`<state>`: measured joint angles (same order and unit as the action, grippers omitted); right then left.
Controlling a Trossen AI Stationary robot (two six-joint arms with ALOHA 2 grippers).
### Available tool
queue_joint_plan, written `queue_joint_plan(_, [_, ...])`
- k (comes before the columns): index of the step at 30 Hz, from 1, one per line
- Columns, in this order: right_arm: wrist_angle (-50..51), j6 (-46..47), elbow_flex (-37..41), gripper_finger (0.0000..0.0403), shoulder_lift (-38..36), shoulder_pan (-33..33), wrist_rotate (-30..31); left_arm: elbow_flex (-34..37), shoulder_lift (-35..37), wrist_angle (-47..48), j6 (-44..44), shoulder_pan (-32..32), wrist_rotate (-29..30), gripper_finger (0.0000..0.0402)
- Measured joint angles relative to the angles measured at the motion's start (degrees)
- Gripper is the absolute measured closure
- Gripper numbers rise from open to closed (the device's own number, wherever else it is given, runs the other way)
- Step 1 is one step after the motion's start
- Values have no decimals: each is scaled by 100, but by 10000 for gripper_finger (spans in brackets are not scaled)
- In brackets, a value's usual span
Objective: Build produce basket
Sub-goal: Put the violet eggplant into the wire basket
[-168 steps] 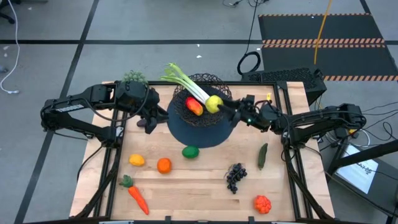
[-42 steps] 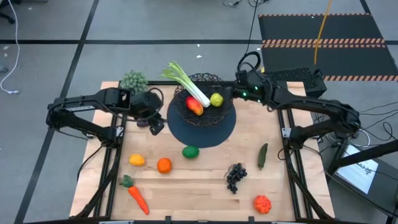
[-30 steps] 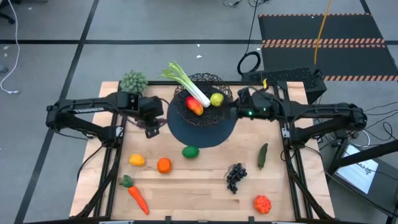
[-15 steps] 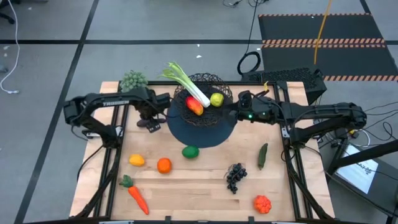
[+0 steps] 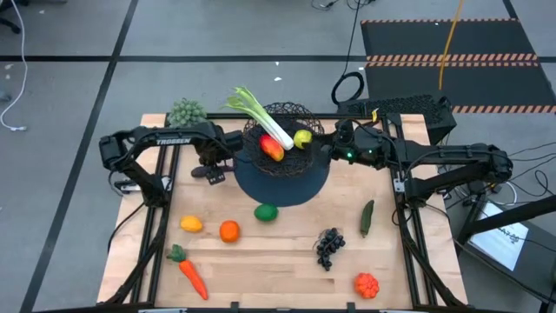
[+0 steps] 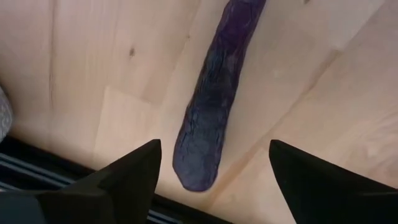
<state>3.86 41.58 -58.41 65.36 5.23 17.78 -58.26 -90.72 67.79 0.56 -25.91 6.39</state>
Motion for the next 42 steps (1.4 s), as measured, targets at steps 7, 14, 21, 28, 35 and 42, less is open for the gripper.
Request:
queue_joint_plan(7, [-6,570,2,90,-26,-210,-308,0,-322,-193,276,0,85,135])
queue_joint_plan(14, [-20,726,2,90,-24,-437,-295,91,-515,-287,371,0,131,139])
queue_joint_plan(21, [-245,726,2,90,-24,-496,-267,709,-533,-663,321,0,297,133])
queue_joint_plan(28, [-297,724,2,90,-22,-498,-109,1108,-503,-946,397,20,278,135])
queue_joint_plan(35, [-321,726,2,90,-22,-563,-98,1092,-493,-1045,635,92,245,191])
queue_joint_plan(42, [-326,724,2,90,-22,-687,-87,1106,-431,-961,665,82,-77,240])
